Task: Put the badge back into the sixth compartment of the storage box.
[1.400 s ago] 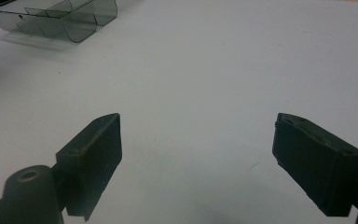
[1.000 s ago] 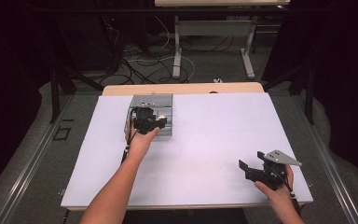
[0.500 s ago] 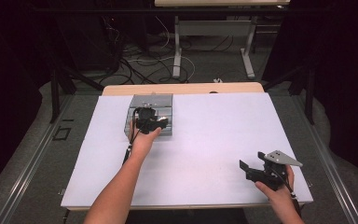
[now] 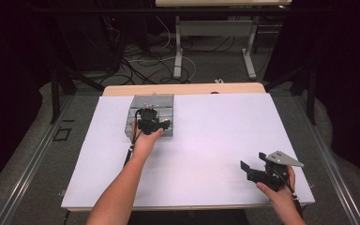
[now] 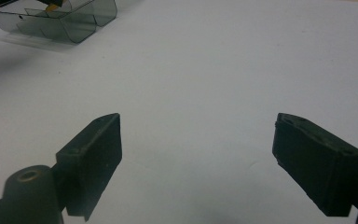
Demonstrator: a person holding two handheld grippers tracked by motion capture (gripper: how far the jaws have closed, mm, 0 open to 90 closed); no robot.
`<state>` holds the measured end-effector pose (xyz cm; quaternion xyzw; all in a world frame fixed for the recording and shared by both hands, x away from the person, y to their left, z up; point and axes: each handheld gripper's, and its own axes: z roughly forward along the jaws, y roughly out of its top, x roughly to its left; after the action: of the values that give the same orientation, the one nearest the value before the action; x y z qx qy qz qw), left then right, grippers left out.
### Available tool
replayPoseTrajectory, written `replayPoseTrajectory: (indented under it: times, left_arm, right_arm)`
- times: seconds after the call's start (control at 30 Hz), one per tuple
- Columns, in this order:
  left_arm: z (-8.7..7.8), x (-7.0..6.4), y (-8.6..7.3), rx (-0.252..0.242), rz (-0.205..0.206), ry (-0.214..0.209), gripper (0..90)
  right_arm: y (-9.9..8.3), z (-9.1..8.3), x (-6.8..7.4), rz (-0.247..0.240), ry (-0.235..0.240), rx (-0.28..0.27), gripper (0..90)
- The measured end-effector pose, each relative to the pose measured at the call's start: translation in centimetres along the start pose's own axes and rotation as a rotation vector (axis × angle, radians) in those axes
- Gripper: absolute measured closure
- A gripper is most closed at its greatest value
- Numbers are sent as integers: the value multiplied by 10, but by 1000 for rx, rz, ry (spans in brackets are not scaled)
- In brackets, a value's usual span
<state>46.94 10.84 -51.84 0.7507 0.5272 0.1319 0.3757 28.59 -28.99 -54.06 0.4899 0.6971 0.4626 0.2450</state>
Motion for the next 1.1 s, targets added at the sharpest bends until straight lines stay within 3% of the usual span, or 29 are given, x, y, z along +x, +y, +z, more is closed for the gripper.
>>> replayPoseTrajectory:
  times: [0.53, 0.9, 1.1]
  left_arm:
    - [4, 1, -1, 13, -28, -1, 468]
    - [5, 3, -1, 19, -49, -24, 467]
    - [3, 3, 0, -3, -60, -34, 465]
  right_arm:
    - [0, -1, 1, -1, 1, 3, 149]
    - [0, -1, 0, -4, -3, -5, 149]
    - [0, 0, 0, -8, 6, -9, 149]
